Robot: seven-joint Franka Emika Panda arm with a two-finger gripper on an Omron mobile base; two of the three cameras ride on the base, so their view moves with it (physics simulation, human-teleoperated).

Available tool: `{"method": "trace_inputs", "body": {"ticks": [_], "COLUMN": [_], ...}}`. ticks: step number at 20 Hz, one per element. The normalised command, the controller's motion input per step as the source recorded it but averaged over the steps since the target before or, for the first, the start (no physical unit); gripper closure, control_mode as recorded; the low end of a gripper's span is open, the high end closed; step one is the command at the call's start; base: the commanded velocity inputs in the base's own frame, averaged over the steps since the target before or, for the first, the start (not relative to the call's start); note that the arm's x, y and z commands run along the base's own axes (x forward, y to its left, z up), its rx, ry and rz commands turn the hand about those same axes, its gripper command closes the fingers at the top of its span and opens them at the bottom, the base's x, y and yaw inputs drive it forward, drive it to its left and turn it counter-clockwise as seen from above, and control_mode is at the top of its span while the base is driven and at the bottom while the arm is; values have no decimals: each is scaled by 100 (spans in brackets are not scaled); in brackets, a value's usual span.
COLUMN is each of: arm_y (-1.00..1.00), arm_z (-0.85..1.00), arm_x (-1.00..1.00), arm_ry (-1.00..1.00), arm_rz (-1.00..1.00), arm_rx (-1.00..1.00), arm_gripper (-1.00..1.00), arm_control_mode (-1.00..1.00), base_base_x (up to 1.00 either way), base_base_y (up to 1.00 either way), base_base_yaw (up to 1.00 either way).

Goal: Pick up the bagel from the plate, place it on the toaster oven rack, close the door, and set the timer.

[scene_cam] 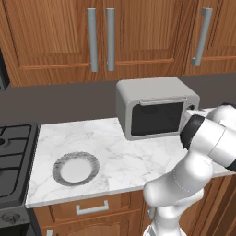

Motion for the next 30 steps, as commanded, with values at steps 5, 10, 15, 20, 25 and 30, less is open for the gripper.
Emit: {"method": "trace_inputs", "body": {"ticks": [5,10,15,20,25,30], "arm_y": [0,-2,-15,-12,6,17], "arm_z": [-8,-10,-10,-9,-1,0], "arm_x": [9,16,18,29,11,0], "arm_ry": [0,0,0,0,-7,-10], "arm_rz": [6,7,9,4,1,0], "arm_rx": [7,9,13,7,1,0], "arm_gripper": [-100,-100,-100,-100,-100,-100], "arm_control_mode": [-100,-100,-100,-100,-100,-100], "base_base_x": [0,0,0,0,0,0], "base_base_y": [0,0,0,0,0,0], "base_base_yaw": [0,0,0,0,0,0]}}
